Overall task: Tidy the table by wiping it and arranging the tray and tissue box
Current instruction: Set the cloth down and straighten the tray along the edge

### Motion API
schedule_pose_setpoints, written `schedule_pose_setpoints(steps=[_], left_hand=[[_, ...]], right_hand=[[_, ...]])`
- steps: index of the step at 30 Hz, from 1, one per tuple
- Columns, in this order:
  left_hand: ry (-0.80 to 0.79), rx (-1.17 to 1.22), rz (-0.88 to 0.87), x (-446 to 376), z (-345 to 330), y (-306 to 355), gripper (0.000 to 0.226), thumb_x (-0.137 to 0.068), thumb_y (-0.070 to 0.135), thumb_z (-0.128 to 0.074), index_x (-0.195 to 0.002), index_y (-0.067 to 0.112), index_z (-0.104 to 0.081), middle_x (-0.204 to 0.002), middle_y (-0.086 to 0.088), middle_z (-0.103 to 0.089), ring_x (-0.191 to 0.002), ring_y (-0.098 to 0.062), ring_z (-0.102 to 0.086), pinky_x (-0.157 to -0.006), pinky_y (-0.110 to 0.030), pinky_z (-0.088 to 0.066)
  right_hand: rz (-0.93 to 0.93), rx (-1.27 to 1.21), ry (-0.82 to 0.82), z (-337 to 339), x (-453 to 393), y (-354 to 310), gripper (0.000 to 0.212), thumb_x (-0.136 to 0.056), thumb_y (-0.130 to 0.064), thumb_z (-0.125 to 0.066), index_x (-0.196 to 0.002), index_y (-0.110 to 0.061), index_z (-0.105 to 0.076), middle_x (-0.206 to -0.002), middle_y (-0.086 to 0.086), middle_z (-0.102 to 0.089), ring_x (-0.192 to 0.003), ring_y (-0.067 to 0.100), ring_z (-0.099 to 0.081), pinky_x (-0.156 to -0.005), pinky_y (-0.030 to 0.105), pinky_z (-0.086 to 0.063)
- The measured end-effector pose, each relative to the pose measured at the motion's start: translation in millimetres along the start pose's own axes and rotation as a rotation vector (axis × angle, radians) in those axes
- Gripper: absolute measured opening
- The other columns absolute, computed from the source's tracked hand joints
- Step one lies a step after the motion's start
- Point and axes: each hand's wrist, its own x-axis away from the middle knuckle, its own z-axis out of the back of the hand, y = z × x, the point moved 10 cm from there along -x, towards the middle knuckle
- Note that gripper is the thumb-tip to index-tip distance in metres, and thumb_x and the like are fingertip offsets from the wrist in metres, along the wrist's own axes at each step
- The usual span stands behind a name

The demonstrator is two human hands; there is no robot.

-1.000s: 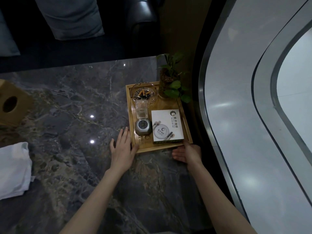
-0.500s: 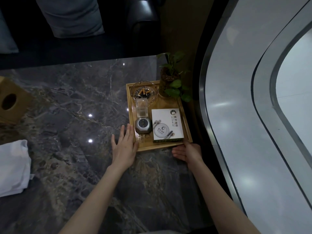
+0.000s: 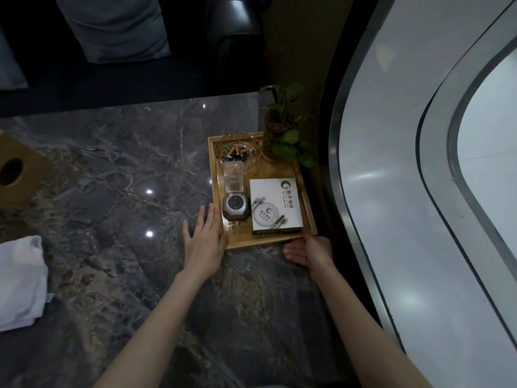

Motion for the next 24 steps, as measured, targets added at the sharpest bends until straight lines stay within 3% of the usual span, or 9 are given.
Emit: schedule_pose_setpoints(steps=[24], left_hand=[[0.005,-0.076,0.034,2.0,2.8,8.2,0.062,-0.096,0.022,-0.033,-0.145,0.012,0.004,-0.158,-0.003,0.005,-0.144,-0.016,0.008,-0.114,-0.052,0.006]], right_hand=[[0.019,-0.006,0.036,2.3,1.2,-2.6,0.046,-0.097,-0.023,-0.041,-0.064,0.008,-0.053,-0.035,0.010,-0.060,-0.030,0.019,-0.059,-0.032,0.023,-0.050]])
